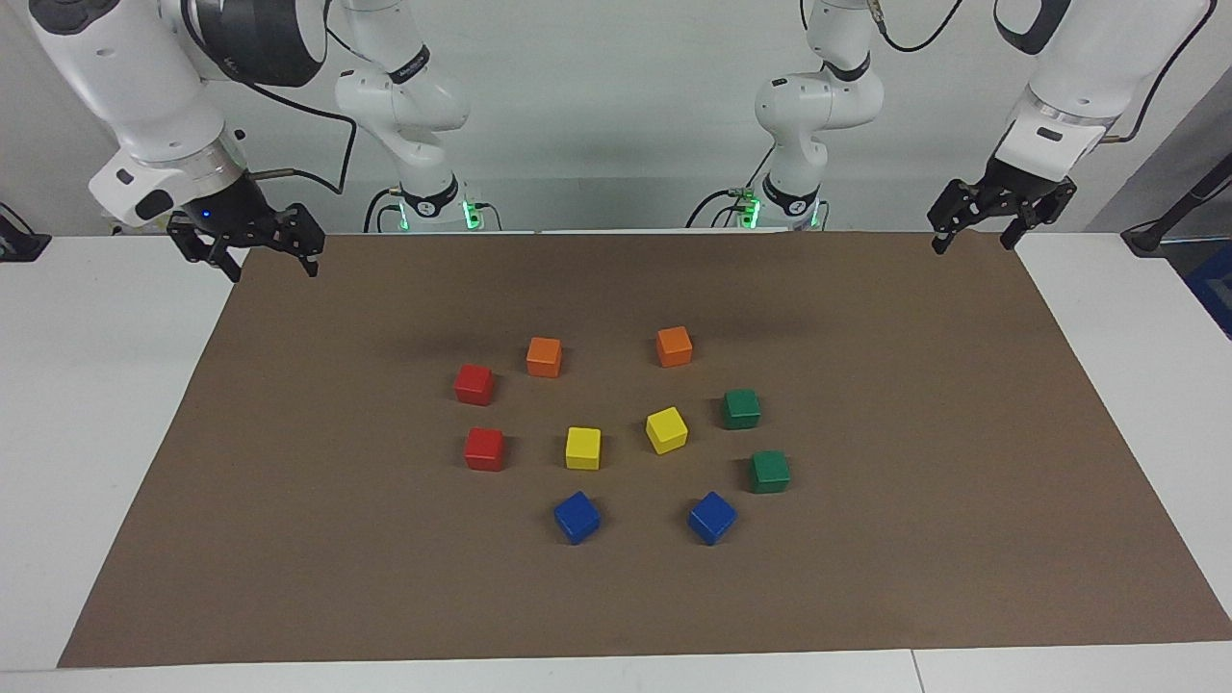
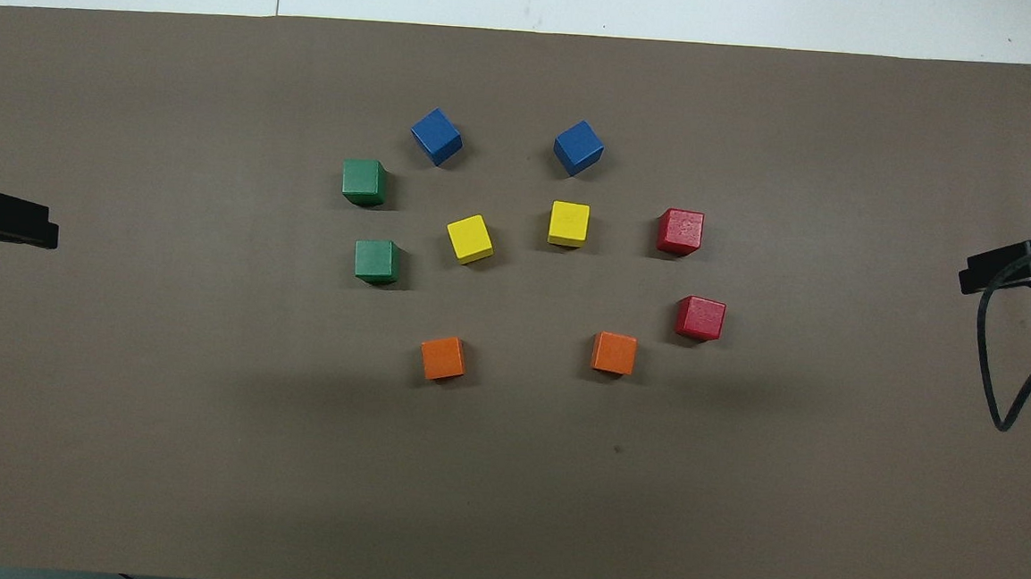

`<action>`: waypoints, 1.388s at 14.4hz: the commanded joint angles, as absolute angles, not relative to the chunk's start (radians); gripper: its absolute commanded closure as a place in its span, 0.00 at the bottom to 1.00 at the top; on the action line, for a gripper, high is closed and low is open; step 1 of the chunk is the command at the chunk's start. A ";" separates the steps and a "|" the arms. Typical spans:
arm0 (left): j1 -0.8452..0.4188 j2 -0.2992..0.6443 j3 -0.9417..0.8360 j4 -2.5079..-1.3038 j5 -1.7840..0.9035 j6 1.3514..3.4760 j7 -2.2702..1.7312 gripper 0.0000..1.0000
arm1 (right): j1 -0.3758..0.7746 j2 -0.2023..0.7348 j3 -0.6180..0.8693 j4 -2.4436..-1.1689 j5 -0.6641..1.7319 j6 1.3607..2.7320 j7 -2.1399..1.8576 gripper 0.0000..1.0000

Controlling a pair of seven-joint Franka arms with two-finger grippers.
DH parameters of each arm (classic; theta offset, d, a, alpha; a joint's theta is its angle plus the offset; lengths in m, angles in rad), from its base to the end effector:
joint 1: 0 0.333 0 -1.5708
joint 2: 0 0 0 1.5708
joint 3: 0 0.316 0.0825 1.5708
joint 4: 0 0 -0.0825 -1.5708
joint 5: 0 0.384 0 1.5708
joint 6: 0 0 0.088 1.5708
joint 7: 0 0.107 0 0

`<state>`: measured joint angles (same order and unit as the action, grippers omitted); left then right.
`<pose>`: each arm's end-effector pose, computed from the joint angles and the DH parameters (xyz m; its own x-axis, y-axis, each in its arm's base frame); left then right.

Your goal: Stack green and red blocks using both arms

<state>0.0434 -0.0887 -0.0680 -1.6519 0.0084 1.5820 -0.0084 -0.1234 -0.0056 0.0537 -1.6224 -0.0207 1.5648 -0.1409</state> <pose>0.5274 -0.0138 0.6350 0.9997 -0.0161 0.0187 -0.0159 -0.9998 -0.0143 0.5490 -0.0405 0.6028 0.9960 0.0711 -0.0544 0.0719 -0.9973 0.0135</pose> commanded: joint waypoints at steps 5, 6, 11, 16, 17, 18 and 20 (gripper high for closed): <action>0.038 -0.100 -0.067 -1.657 0.017 1.595 0.000 0.00 | -0.130 -0.008 0.057 -1.620 -0.017 1.546 -0.153 0.00; 0.032 -0.100 -0.066 -1.657 0.017 1.597 -0.002 0.00 | -0.130 -0.008 0.057 -1.620 -0.017 1.549 -0.152 0.00; 0.028 -0.110 -0.066 -1.684 -0.012 1.624 -0.002 0.00 | -0.130 -0.018 0.057 -1.629 -0.017 1.514 -0.158 0.00; -0.053 -0.111 -0.069 -1.775 -0.054 1.755 -0.061 0.00 | -0.048 -0.063 0.061 -1.770 -0.017 1.694 -0.019 0.00; -0.084 -0.083 -0.069 -1.778 -0.061 1.782 -0.089 0.00 | -0.020 -0.080 0.063 -1.834 -0.017 1.763 0.050 0.02; -0.113 -0.066 -0.069 -1.793 -0.061 1.822 -0.119 0.00 | 0.021 -0.090 0.063 -1.892 -0.017 1.834 0.117 0.02; -0.161 -0.019 -0.069 -1.827 -0.078 1.903 -0.156 0.00 | 0.084 -0.060 0.063 -1.940 -0.017 1.926 0.260 0.01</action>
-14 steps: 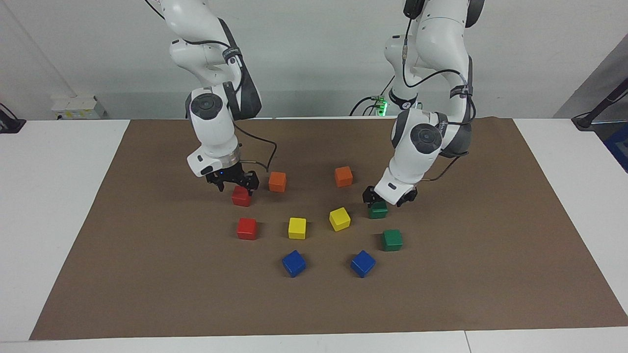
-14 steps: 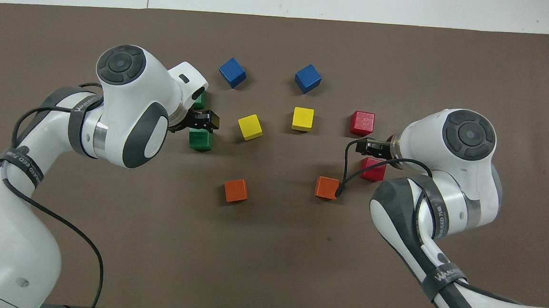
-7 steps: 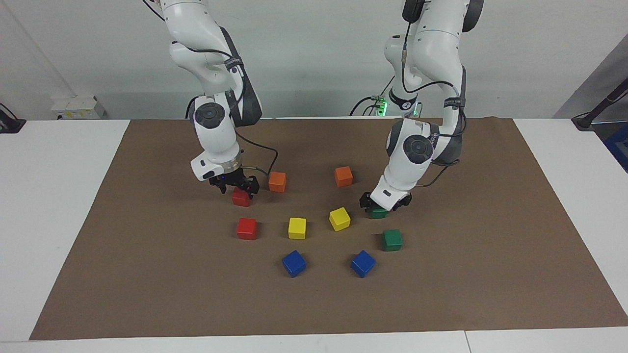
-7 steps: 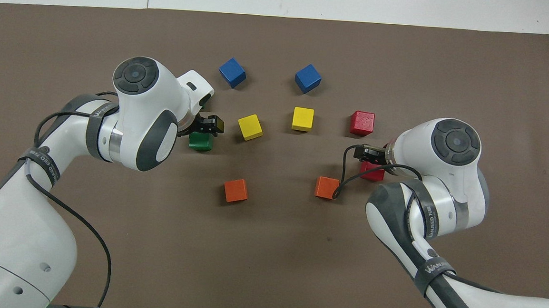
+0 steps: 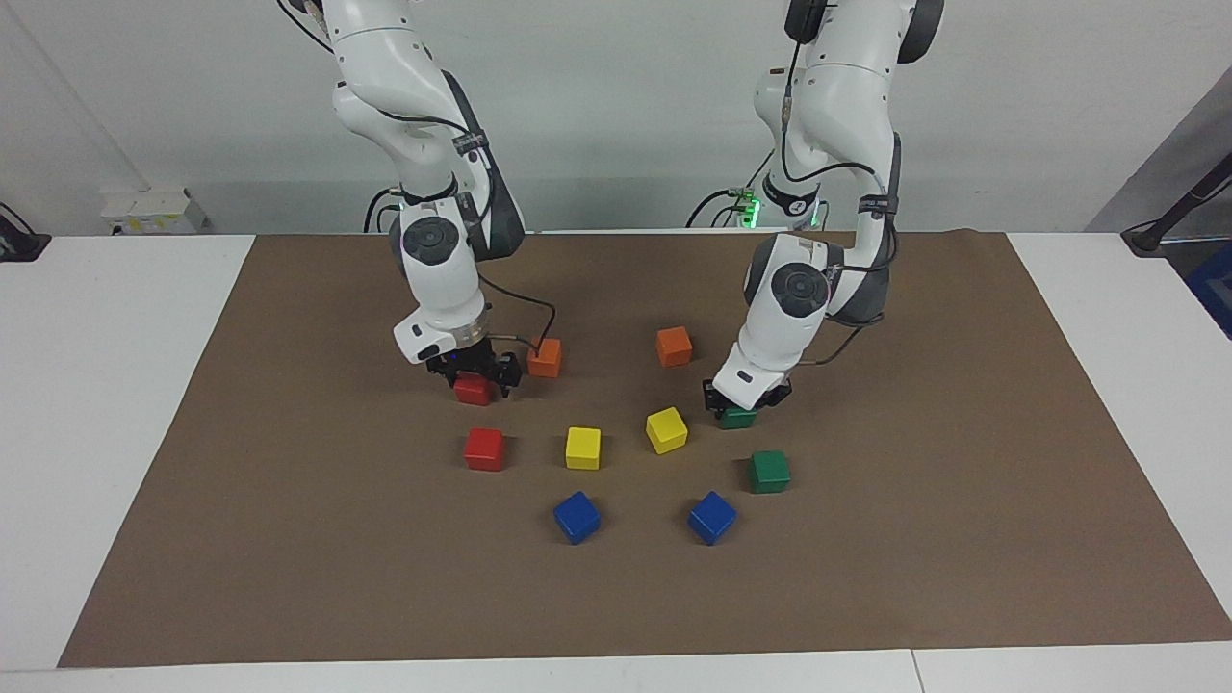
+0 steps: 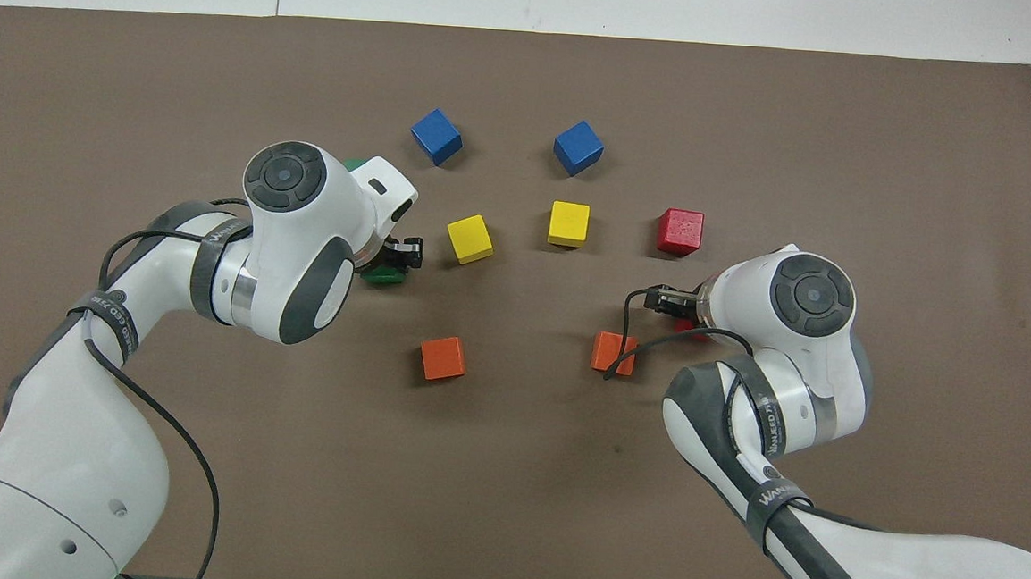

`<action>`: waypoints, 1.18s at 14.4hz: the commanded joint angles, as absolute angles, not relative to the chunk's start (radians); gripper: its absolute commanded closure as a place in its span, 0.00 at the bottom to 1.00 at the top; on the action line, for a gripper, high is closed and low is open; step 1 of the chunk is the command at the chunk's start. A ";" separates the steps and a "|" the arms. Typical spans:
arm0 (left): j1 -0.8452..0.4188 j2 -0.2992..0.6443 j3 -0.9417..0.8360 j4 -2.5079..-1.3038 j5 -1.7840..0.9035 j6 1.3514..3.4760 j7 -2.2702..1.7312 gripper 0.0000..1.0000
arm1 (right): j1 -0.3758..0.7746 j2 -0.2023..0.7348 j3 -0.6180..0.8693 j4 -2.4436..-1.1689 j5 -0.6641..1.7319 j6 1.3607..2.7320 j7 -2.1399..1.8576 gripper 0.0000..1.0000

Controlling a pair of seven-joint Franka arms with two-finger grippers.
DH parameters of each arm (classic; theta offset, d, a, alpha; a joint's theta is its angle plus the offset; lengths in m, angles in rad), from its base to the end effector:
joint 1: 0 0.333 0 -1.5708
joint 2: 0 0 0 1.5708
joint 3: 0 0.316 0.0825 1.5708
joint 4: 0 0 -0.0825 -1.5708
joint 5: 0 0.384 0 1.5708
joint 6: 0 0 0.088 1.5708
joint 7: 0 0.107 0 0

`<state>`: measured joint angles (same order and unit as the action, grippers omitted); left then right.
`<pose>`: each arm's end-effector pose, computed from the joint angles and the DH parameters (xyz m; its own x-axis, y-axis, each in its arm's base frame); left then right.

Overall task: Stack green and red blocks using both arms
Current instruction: 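Grasp the green cube with the left gripper while the right gripper grasps the red cube, then carry the green cube outward while the right gripper sets down the red cube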

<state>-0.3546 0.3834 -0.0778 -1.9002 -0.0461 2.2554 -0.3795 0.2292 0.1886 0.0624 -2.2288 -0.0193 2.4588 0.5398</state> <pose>0.5673 -0.2604 0.2978 0.9986 -0.0192 -0.0501 -0.0168 -0.9987 0.0488 0.5257 0.1577 0.2919 0.9718 -0.2329 0.0364 -0.2323 -0.9724 -0.0206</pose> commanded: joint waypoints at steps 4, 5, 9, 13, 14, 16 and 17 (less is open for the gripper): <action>-0.303 0.330 -0.054 -1.846 -0.023 2.151 -0.379 1.00 | 0.165 0.186 0.061 -2.165 -0.018 2.365 0.476 1.00; -0.263 0.298 -0.054 -1.838 -0.023 2.114 -0.333 1.00 | 0.117 0.186 0.061 -2.101 -0.018 2.289 0.374 1.00; -0.070 0.221 -0.054 -1.851 -0.023 2.033 -0.139 1.00 | -0.121 0.216 0.061 -1.973 -0.017 2.288 -0.110 1.00; 0.145 0.183 -0.054 -1.959 -0.023 2.089 0.170 1.00 | -0.222 0.238 0.061 -2.011 -0.017 2.342 -0.306 1.00; 0.193 0.173 -0.054 -2.003 -0.023 2.152 0.223 1.00 | -0.224 0.239 0.061 -2.032 -0.017 2.348 -0.343 1.00; 0.244 0.173 -0.054 -2.078 -0.025 2.254 0.284 1.00 | -0.216 0.238 0.061 -2.059 -0.015 2.376 -0.344 1.00; 0.258 0.179 -0.052 -2.097 -0.023 2.282 0.291 1.00 | -0.209 0.236 0.061 -2.065 -0.015 2.379 -0.331 1.00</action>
<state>0.2328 0.2205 -0.0381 -2.0012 -0.0344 2.1982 0.2651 -0.2101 0.2528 0.0484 -2.0336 -0.0197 2.3516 -0.3205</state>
